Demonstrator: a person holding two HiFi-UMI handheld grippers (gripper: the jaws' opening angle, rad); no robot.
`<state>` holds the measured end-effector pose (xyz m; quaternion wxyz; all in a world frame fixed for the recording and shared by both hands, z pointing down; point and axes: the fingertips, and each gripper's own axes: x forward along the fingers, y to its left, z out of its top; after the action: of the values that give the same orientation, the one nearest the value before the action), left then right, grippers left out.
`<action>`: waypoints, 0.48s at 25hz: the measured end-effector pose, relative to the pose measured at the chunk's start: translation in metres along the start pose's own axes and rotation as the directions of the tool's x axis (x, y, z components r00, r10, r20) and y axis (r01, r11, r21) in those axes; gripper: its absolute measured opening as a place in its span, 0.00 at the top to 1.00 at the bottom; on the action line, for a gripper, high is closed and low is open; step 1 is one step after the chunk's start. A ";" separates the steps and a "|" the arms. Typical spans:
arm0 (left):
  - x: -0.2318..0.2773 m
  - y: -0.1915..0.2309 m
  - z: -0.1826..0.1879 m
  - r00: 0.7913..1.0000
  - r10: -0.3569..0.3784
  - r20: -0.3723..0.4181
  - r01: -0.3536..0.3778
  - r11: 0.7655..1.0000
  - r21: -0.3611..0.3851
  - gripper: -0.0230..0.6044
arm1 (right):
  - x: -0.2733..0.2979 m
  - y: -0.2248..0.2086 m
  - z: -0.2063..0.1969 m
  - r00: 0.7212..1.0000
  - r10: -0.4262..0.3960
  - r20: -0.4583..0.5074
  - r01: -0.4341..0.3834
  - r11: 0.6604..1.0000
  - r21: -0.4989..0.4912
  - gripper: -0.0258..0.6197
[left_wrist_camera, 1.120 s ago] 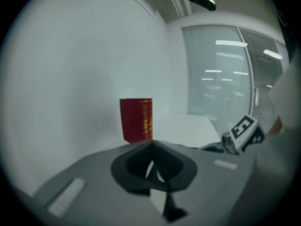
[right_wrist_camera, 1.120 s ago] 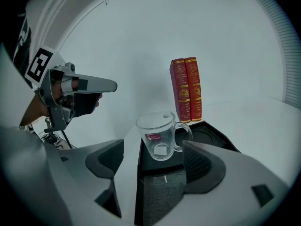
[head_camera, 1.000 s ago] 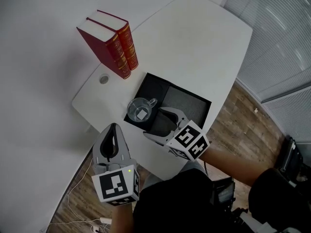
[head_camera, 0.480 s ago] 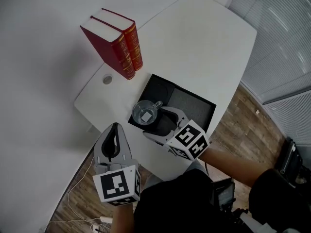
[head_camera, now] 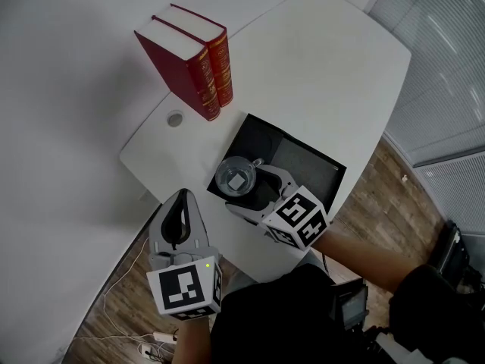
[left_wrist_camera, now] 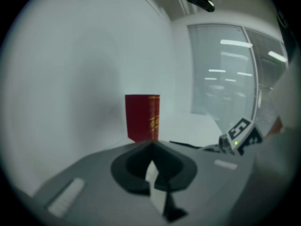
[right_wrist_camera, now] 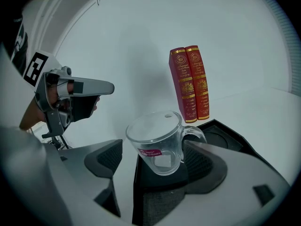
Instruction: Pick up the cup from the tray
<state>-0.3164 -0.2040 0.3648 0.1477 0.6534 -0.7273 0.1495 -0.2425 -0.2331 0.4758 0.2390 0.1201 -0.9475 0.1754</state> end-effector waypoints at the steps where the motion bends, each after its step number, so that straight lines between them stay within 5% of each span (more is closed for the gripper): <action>1: 0.000 0.000 0.000 1.000 0.000 -0.002 0.000 1.000 0.000 0.96 | 0.001 -0.001 0.000 1.000 0.000 -0.001 0.000 1.000 0.002 0.36; 12: 0.004 0.005 -0.004 1.000 0.007 -0.016 -0.007 1.000 -0.007 0.96 | 0.010 -0.003 0.002 1.000 0.000 -0.004 0.000 1.000 0.017 0.36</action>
<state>-0.3218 -0.2059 0.3696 0.1554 0.6490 -0.7290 0.1525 -0.2511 -0.2377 0.4801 0.2398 0.1218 -0.9455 0.1837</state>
